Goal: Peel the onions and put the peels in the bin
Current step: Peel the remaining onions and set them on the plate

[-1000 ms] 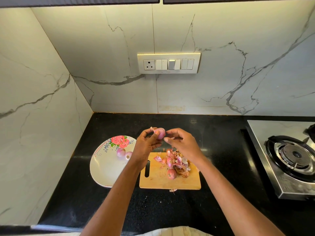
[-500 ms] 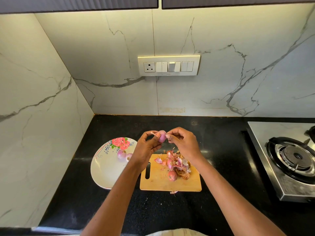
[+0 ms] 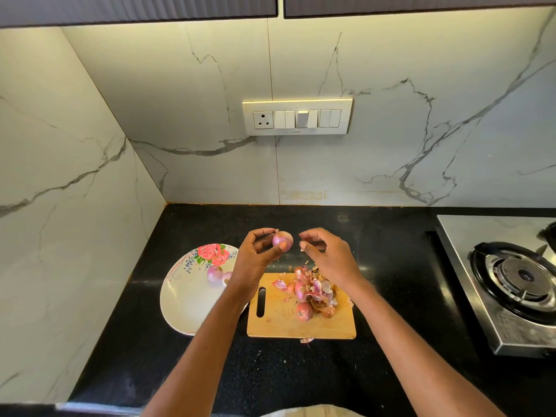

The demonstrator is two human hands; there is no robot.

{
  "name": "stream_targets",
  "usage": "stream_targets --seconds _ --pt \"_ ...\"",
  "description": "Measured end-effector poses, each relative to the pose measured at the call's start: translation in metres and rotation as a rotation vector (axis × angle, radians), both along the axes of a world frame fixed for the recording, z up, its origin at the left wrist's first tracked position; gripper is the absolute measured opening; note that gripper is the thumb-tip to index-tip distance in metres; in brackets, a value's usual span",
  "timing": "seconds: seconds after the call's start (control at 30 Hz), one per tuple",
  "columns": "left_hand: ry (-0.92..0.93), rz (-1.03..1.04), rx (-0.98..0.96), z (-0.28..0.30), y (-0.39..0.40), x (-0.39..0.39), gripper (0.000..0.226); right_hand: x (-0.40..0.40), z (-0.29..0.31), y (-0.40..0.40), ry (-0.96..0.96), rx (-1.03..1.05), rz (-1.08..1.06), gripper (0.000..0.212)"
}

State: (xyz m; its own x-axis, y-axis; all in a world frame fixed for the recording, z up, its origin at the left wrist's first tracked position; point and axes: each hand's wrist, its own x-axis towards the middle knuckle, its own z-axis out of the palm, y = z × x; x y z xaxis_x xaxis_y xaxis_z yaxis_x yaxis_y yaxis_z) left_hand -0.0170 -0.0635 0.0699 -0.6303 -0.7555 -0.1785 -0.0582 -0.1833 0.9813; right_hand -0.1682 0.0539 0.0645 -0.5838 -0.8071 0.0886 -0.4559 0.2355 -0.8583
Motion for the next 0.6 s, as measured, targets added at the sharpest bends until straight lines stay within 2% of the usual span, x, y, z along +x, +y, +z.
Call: stream_targets --seconds 0.1,0.23,0.6 --pt "-0.014 -0.043 -0.021 -0.003 0.000 0.000 0.045 0.004 0.013 -0.003 -0.027 -0.110 0.026 0.024" --pt "-0.010 -0.106 -0.042 -0.002 0.003 -0.002 0.044 0.003 0.014 -0.005 0.074 -0.155 0.060 0.024" --pt "-0.064 -0.098 -0.154 -0.002 0.000 -0.003 0.035 -0.001 0.016 -0.003 0.268 -0.179 0.089 0.020"
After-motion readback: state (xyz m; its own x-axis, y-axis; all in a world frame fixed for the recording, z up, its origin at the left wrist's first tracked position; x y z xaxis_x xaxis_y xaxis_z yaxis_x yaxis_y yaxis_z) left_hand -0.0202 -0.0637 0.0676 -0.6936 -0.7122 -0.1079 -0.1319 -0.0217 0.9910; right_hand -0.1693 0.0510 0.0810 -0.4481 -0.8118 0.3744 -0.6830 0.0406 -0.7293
